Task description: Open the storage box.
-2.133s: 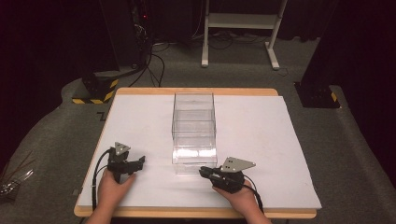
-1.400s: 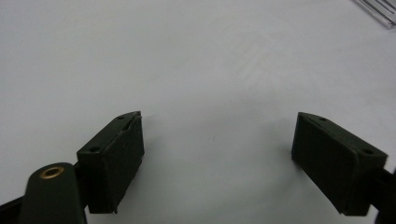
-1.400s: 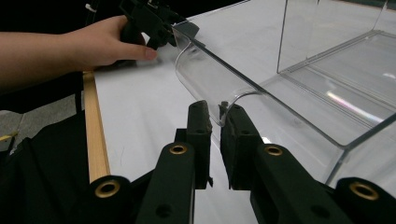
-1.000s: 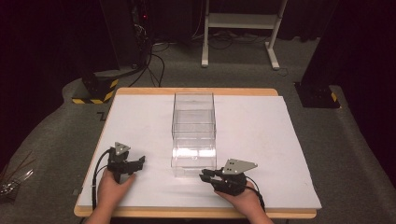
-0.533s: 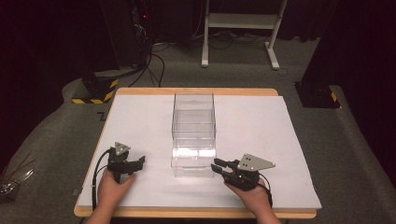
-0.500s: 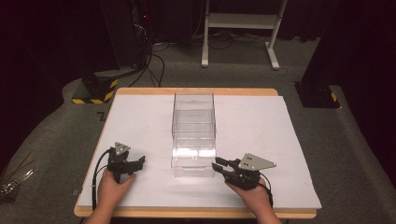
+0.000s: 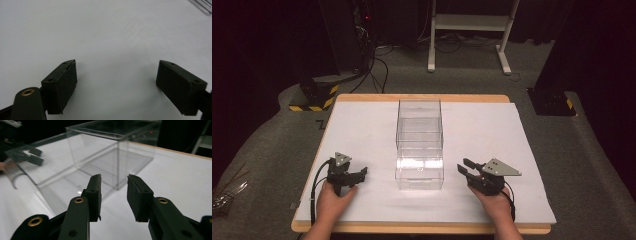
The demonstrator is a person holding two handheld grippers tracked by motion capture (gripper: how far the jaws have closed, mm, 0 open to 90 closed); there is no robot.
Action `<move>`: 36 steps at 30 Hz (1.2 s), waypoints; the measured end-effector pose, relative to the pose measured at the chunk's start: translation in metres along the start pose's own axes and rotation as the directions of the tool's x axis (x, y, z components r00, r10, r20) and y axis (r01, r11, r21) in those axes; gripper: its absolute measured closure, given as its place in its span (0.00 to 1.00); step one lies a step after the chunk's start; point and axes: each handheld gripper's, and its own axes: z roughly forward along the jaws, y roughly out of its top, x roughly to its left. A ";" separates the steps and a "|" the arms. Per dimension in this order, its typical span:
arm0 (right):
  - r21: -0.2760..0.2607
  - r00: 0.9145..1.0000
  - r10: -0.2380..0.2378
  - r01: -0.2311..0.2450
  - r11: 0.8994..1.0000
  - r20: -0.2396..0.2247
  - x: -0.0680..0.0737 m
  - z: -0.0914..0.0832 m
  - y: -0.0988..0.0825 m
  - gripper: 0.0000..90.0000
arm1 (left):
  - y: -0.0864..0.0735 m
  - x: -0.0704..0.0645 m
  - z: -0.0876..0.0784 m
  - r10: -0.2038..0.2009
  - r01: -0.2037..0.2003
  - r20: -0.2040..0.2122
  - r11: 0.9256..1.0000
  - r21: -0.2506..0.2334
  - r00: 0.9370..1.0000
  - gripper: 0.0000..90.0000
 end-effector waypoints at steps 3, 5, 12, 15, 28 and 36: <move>0.010 0.999 -0.013 0.013 1.000 0.044 -0.005 -0.002 -0.003 0.71 | 0.000 0.000 0.000 -0.002 0.002 0.001 1.000 0.000 1.000 0.19; 0.020 0.997 -0.005 0.004 1.000 0.074 -0.011 -0.004 -0.006 0.71 | 0.000 0.000 0.000 -0.004 0.004 0.001 1.000 0.000 1.000 0.19; 0.077 0.978 -0.010 -0.006 0.997 0.207 -0.032 -0.013 -0.019 0.71 | 0.000 0.000 0.000 -0.008 0.008 0.004 1.000 -0.001 1.000 0.19; 0.105 0.968 -0.001 -0.026 0.994 0.249 -0.042 -0.015 -0.024 0.71 | 0.000 0.000 0.000 -0.006 0.006 0.004 1.000 0.001 1.000 0.19; 0.359 0.924 -0.047 -0.100 0.928 0.379 -0.057 0.006 -0.035 0.47 | 0.000 0.000 0.000 -0.005 0.005 0.003 1.000 0.000 1.000 0.19; 0.358 0.924 -0.022 -0.125 0.925 0.382 -0.059 0.005 -0.035 0.45 | 0.000 0.000 0.000 -0.005 0.005 0.004 1.000 0.001 1.000 0.19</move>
